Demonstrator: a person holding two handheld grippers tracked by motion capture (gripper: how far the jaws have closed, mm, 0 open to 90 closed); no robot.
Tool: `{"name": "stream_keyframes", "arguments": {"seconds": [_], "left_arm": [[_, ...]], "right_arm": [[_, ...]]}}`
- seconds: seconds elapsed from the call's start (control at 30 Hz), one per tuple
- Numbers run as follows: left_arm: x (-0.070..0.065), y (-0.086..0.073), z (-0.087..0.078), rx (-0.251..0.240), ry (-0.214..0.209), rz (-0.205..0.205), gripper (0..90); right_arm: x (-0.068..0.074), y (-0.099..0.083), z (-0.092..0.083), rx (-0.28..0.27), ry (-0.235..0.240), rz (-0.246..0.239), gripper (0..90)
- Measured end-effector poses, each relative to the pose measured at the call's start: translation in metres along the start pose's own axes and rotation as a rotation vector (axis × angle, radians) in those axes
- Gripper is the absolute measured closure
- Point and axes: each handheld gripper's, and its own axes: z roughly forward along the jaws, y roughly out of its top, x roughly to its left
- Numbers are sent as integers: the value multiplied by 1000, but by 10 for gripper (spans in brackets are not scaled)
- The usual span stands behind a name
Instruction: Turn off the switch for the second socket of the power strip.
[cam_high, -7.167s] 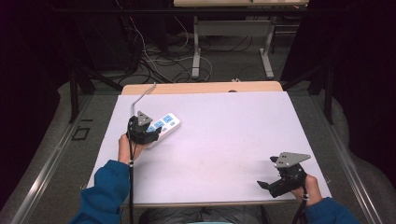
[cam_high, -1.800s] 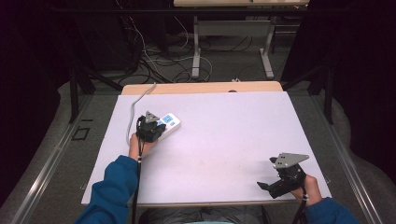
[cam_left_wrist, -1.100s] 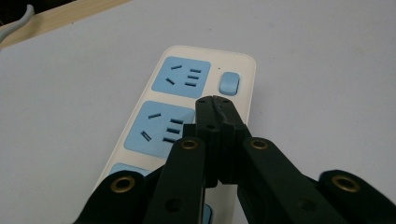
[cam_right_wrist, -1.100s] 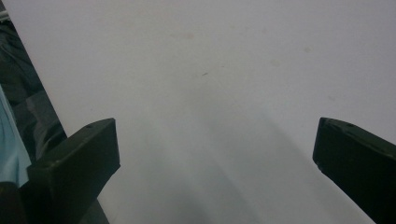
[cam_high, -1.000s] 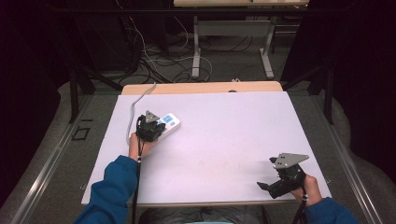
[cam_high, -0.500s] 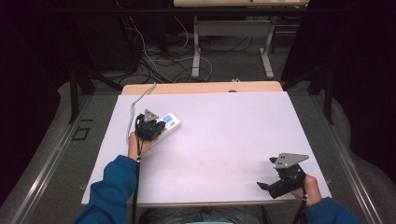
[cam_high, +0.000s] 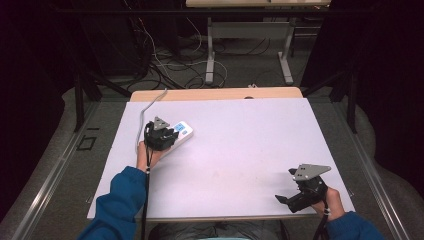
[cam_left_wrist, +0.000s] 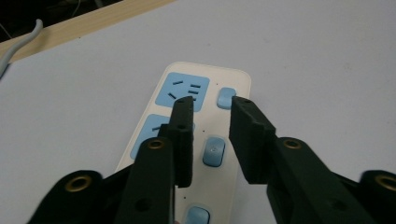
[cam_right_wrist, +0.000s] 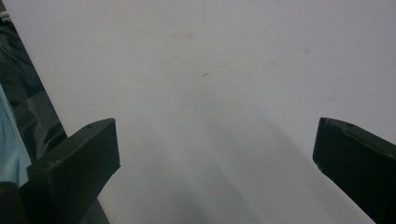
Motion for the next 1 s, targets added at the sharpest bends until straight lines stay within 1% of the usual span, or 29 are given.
{"name": "stream_keyframes", "arguments": {"seconds": [0.03, 0.1, 0.13, 0.2, 0.27, 0.37, 0.4, 0.47, 0.53, 0.6, 0.7, 0.8, 0.83, 0.87, 1.0], "left_arm": [[0, 1, 0, 8, -3, 2, 616], [-1, 1, 0, 16, -13, 7, 534], [-2, 1, 0, 15, -5, 6, 478], [-2, 2, -1, 20, -5, 6, 380], [-3, 3, -1, 27, -1, 0, 288], [-3, 3, -2, 29, 5, -6, 182], [-3, 3, -3, 30, 6, -6, 157], [-3, 4, -5, 32, 14, -1, 133], [-3, 4, -6, 35, 14, -10, 84], [-3, 4, -7, 39, 13, -12, 47], [-3, 4, -8, 47, 15, -3, 2], [-4, 4, -10, 43, 15, -6, 0], [-4, 5, -11, 46, 16, 5, 0], [-5, 5, -11, 38, 12, -2, 0], [-6, 4, -15, 45, 15, 11, 0]], "right_arm": [[1, 0, 0, -1, -1, 15, 0], [1, 0, 0, -3, 0, 13, 0], [0, 0, 0, -1, -1, 3, 0], [1, 0, 0, -6, -2, 7, 0], [1, 0, 0, 0, -2, 8, 0], [1, 0, 0, 2, -2, 8, 0], [0, 0, 0, -1, -1, 1, 0], [0, 0, 0, -6, -1, 1, 0], [1, 0, 0, 1, -2, 7, 0], [0, 0, 0, -1, 0, -1, 0], [0, 0, 0, 0, -1, 3, 0], [1, 0, 0, -6, -5, 5, 0], [1, 0, 0, -9, -7, 7, 0], [1, 0, 0, -10, -7, 3, 0], [0, 0, 0, -1, -2, 2, 0]]}}
